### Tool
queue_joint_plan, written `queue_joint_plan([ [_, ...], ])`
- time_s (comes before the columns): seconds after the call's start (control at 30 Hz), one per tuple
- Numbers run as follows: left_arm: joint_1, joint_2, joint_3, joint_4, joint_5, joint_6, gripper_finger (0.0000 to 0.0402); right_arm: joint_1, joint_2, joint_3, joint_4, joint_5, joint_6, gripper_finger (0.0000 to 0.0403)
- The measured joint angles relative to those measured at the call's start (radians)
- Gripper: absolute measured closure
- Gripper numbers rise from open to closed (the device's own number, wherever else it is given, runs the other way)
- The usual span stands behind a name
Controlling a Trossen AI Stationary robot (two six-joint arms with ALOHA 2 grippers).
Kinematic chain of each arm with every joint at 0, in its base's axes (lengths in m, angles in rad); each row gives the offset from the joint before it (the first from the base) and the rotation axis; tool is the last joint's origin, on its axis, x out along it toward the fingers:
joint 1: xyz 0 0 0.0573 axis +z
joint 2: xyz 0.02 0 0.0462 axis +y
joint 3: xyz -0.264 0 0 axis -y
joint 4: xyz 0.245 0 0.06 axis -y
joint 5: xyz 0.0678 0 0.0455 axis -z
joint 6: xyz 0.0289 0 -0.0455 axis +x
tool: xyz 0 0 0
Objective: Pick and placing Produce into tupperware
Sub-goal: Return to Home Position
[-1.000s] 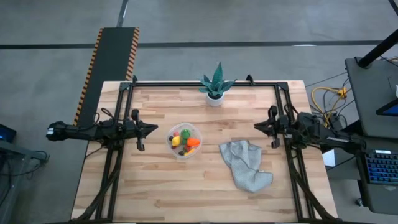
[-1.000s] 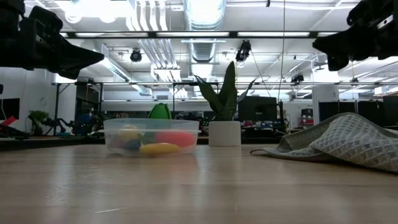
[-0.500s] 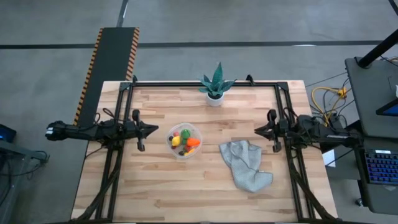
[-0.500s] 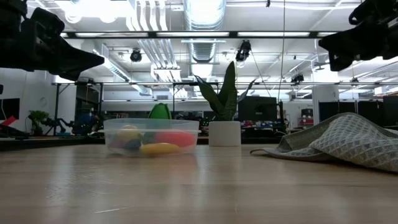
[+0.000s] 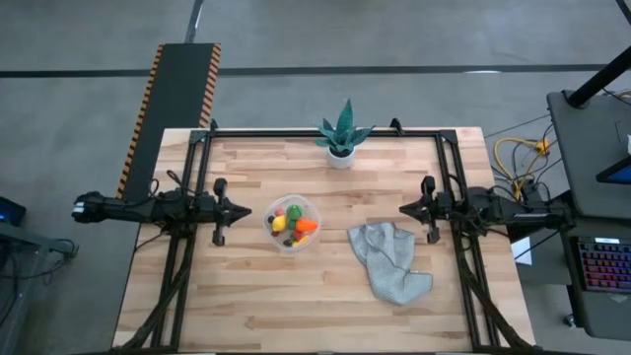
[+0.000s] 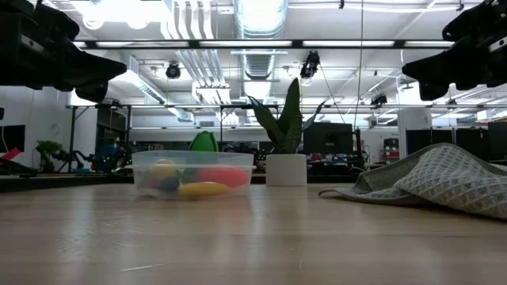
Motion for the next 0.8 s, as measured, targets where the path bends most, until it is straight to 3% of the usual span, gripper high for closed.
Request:
queue_joint_plan([
  [0.8,0.0,0.003,0.0,0.0,0.074,-0.02,0.0402,0.0,0.001,-0.001,-0.003,0.02,-0.026,0.0394],
])
